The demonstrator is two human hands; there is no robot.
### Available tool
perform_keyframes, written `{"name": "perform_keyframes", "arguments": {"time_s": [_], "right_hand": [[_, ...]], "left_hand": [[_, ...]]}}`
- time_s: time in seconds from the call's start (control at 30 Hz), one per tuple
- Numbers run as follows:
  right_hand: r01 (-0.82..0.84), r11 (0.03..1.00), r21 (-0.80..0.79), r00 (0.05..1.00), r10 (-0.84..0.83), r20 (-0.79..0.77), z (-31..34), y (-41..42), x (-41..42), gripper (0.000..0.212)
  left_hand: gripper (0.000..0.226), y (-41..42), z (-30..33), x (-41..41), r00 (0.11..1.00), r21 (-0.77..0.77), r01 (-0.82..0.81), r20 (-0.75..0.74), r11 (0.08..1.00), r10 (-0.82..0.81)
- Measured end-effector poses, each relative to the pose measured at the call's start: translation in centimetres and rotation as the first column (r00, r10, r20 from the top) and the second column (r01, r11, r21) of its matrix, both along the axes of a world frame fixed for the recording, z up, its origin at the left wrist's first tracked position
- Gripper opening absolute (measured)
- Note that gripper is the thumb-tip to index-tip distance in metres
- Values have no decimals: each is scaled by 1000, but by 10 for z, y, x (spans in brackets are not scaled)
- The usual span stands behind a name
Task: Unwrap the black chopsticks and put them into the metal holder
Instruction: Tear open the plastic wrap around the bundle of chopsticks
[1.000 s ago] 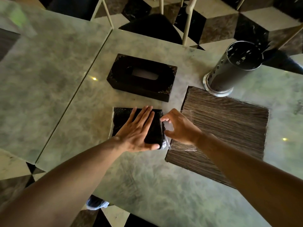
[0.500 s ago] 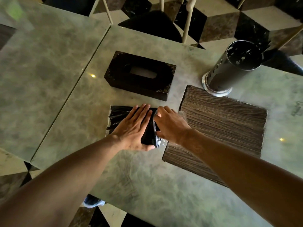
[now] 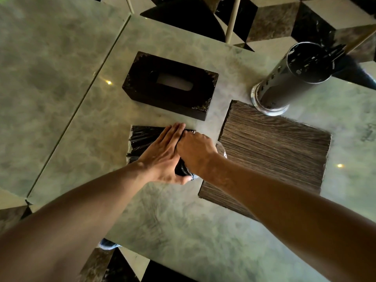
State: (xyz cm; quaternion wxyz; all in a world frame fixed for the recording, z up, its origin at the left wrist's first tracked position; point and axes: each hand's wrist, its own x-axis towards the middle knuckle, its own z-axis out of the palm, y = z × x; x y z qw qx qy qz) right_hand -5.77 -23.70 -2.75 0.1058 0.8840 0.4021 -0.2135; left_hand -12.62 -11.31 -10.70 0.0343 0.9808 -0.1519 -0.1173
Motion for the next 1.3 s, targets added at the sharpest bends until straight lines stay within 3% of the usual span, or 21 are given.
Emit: {"name": "perform_keyframes", "arguments": {"time_s": [0.27, 0.47, 0.73, 0.97, 1.3], "right_hand": [[-25, 998, 63, 997, 20, 69, -3, -9, -12, 54], [-73, 997, 16, 995, 72, 68, -4, -1, -1, 38], [-34, 998, 54, 999, 34, 1, -9, 3, 5, 42], [-117, 981, 154, 992, 123, -33, -8, -18, 10, 31], [-205, 972, 112, 979, 204, 21, -9, -11, 8, 32]], "left_hand": [[128, -1, 6, 0, 1000, -3, -8, -20, 1000, 8], [127, -1, 2, -3, 999, 10, -32, 27, 999, 32], [127, -1, -3, -3, 998, 3, -31, 49, 1000, 31], [127, 0, -3, -6, 994, -35, -32, 101, 999, 36], [123, -2, -1, -7, 996, -34, -57, 66, 998, 59]]}}
